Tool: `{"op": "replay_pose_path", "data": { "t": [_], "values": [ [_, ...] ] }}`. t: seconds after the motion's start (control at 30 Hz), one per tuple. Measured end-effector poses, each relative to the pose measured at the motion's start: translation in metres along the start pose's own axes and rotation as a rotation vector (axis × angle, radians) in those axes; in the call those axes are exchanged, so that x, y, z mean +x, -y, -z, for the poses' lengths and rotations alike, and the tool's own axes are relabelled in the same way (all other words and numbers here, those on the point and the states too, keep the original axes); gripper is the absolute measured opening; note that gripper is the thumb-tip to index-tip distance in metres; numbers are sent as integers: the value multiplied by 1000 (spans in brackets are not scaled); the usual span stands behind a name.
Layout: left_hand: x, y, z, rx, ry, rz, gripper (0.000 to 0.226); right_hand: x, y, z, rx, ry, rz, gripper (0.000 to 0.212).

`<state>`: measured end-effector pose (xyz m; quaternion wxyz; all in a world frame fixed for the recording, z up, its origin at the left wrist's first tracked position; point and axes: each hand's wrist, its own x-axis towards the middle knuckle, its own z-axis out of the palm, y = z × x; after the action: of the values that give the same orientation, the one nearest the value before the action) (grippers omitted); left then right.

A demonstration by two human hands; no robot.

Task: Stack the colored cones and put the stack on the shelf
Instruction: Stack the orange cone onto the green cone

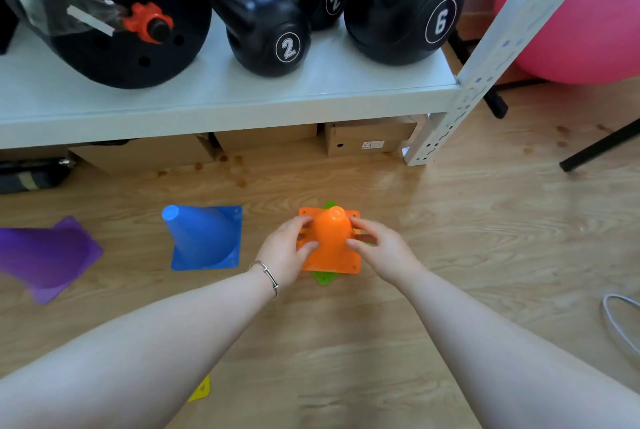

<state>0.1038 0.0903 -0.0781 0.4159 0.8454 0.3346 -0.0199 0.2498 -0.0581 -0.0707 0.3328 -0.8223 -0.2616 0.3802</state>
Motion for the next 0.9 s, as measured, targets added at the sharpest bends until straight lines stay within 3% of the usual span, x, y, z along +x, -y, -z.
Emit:
{"op": "replay_pose_path", "data": {
  "t": [0.27,0.53,0.9],
  "values": [
    [-5,0,-5,-53,-57,56,45,10,5,5,-21,33,67,50],
    [-3,-4,-15,-31,-90,125,57,26,12,7,-59,83,84,50],
    [3,9,-1,-21,14,58,53,-2,-10,-10,-2,1,62,53]
  ]
}}
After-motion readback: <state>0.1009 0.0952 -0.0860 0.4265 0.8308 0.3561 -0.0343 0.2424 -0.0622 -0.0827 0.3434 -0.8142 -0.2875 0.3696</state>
